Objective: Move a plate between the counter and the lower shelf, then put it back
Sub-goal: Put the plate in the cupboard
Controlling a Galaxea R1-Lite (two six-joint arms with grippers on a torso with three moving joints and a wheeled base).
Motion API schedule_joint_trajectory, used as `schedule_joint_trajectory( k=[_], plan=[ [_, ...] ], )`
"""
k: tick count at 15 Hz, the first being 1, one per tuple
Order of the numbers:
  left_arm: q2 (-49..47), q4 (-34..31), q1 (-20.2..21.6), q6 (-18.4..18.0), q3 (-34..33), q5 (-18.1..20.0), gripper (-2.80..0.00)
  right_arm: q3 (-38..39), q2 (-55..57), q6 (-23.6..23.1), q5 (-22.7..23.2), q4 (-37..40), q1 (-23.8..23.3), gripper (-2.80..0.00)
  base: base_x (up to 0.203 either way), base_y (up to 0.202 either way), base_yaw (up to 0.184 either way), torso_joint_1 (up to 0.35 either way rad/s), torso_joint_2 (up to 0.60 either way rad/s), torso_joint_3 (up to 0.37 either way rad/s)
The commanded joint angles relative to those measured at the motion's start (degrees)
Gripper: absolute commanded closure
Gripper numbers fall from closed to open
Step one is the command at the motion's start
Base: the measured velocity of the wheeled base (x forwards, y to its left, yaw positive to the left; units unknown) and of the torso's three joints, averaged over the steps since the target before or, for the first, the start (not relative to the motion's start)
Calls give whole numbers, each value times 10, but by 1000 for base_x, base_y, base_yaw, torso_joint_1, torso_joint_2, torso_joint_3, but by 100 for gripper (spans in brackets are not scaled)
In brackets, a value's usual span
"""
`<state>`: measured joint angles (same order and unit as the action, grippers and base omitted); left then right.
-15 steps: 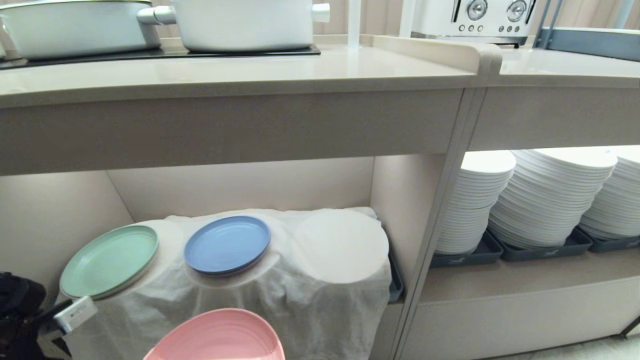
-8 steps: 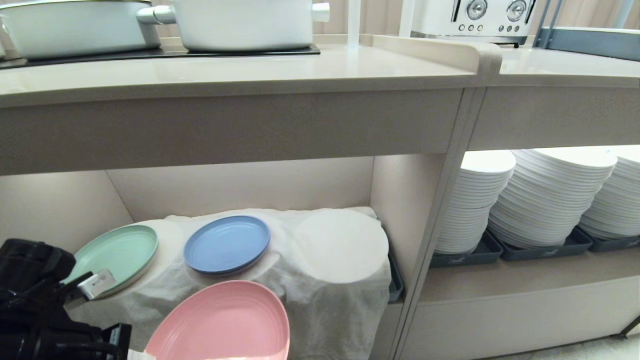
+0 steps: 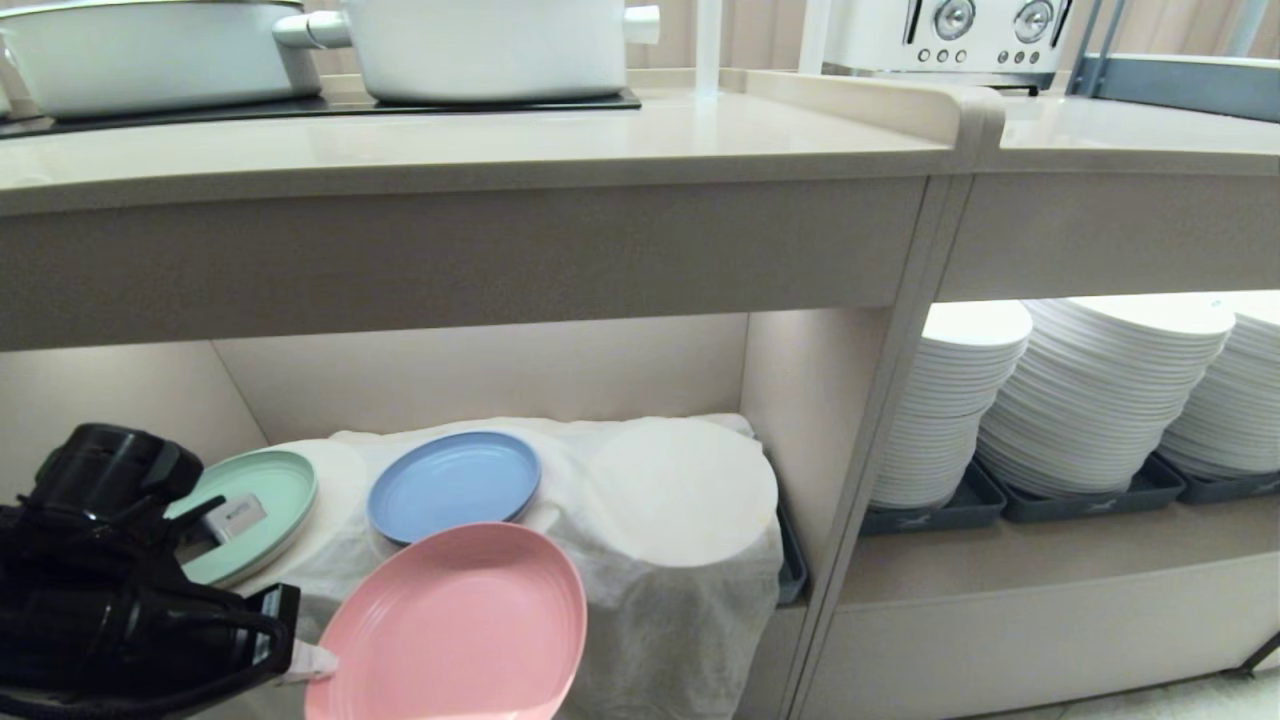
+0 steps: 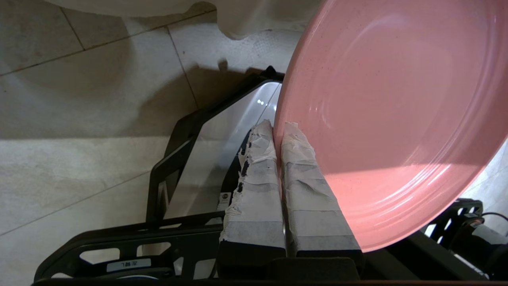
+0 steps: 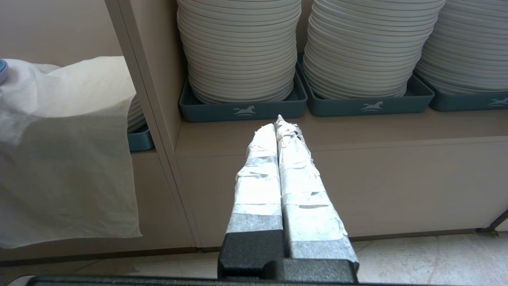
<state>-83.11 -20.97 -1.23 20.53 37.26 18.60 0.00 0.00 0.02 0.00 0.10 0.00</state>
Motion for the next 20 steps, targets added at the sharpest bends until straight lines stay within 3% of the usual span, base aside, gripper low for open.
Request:
schedule_joint_trajectory(
  k=[1, 3, 16, 20],
  plan=[
    [-19, -1, -6, 2, 10, 1, 0, 0, 0, 0, 0, 0, 0, 0, 0, 0, 0, 0, 0, 0],
    [-27, 0, -19, 3, 16, 1, 0, 0, 0, 0, 0, 0, 0, 0, 0, 0, 0, 0, 0, 0],
    [-118, 1, -145, 141, 111, -1, 0, 0, 0, 0, 0, 0, 0, 0, 0, 0, 0, 0, 0, 0],
    [-147, 60, -179, 196, 113, -3, 0, 0, 0, 0, 0, 0, 0, 0, 0, 0, 0, 0, 0, 0]
  ],
)
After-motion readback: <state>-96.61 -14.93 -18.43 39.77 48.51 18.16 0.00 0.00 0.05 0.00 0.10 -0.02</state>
